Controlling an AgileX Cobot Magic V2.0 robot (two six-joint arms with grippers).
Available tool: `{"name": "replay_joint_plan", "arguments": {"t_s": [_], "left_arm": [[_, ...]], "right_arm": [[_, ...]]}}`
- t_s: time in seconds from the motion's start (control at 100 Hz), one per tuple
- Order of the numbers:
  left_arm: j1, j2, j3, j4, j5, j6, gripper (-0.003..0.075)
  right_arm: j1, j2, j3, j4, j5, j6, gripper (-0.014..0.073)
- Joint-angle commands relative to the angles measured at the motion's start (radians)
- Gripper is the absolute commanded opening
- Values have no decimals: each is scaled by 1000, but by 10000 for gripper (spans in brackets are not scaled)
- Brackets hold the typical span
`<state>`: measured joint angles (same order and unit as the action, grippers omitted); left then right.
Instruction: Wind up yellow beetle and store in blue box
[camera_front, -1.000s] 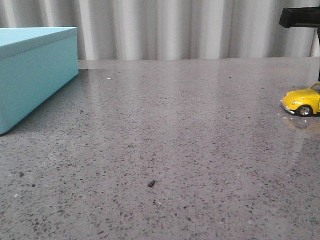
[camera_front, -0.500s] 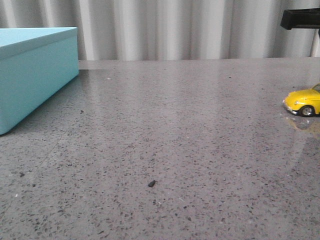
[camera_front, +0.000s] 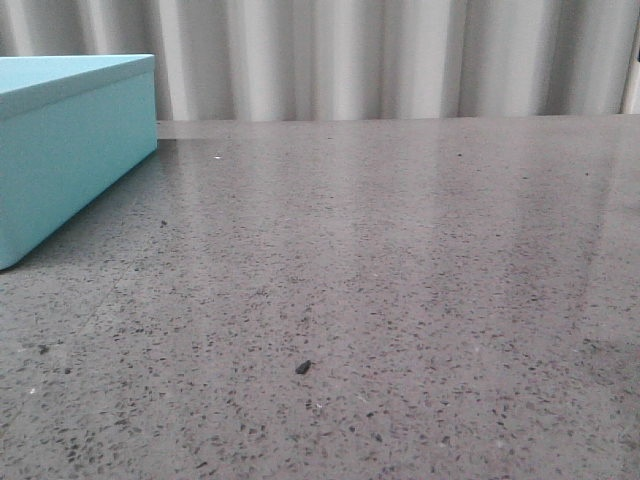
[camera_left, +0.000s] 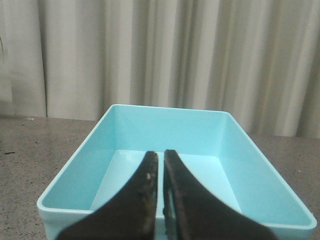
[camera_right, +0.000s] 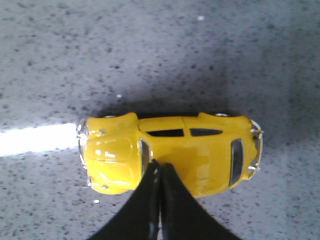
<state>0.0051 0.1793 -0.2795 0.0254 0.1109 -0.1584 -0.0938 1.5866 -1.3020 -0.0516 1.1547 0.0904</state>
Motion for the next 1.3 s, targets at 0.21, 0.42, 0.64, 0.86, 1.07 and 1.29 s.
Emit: {"name": "replay_joint_plan", "arguments": {"t_s": [0.21, 0.42, 0.64, 0.86, 1.07, 1.29], "left_arm": [[1, 19, -38, -2, -72, -11, -21], [1, 19, -38, -2, -72, -11, -21], [1, 19, -38, -2, -72, -11, -21], [1, 19, -38, -2, -72, -11, -21], [1, 19, -36, -2, -72, -11, -21], [1, 19, -36, -2, -72, -11, -21]], "right_arm": [[-90, -15, -20, -59, -4, 5, -61], [-95, -27, -32, -55, -8, 5, -61], [-95, -145, -128, 41, 26, -5, -61], [-95, -266, -171, 120, 15, -40, -61], [-95, -301, -171, 149, 22, -40, -61], [-95, -301, -171, 169, 22, -47, -61]]}}
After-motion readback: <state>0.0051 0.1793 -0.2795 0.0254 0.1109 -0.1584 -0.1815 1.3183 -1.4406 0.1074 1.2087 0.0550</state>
